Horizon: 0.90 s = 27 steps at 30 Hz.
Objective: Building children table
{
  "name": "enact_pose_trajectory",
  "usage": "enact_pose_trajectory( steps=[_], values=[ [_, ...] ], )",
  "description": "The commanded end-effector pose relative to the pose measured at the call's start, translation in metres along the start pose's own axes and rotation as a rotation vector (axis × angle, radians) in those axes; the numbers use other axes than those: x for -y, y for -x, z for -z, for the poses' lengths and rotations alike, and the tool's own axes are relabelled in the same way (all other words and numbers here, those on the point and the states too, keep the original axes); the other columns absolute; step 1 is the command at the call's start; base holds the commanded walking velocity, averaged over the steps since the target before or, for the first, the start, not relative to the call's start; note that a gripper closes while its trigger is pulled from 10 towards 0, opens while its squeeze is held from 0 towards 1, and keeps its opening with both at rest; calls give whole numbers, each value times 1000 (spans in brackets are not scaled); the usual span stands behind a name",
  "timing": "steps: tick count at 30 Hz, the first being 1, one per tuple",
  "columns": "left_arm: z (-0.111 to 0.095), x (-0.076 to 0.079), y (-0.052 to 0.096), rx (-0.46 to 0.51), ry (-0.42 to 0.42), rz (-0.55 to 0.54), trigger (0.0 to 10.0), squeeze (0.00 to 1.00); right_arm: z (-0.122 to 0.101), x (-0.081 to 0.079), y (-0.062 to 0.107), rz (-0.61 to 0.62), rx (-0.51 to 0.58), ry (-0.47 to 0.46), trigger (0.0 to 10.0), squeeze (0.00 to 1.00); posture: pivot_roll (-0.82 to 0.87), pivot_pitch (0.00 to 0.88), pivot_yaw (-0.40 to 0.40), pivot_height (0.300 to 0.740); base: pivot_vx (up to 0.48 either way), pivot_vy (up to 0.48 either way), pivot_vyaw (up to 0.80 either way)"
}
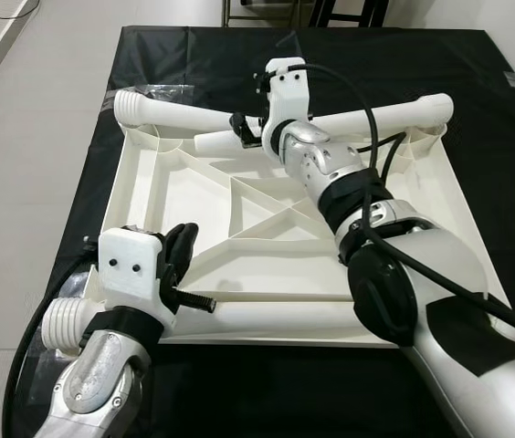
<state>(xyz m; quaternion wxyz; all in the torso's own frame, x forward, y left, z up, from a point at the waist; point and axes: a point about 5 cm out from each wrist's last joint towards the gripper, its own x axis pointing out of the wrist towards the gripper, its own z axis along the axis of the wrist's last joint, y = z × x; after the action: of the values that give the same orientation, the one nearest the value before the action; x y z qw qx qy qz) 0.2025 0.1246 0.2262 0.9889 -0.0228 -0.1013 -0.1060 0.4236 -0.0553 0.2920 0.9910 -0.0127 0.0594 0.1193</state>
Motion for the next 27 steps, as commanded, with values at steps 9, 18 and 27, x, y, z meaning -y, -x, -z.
enact_pose_trajectory(
  steps=[9, 18, 27],
  values=[
    [3, -1, -8, -15, -2, 32, 10000, 0, 26, 6, 0, -13, -149, -38, 10000, 0, 47, 248, -36, 740, 0, 0, 0],
    [2, 0, -14, -2, -11, 49, 10000, 0, 46, -18, 2, -141, -267, -145, 10000, 0, 29, 218, -34, 740, 0, 0, 0],
    [1, -1, -20, 7, -23, 66, 10000, 0, 57, -40, 5, -247, -347, -203, 10000, 0, 28, 192, -28, 740, 0, 0, 0]
  ],
)
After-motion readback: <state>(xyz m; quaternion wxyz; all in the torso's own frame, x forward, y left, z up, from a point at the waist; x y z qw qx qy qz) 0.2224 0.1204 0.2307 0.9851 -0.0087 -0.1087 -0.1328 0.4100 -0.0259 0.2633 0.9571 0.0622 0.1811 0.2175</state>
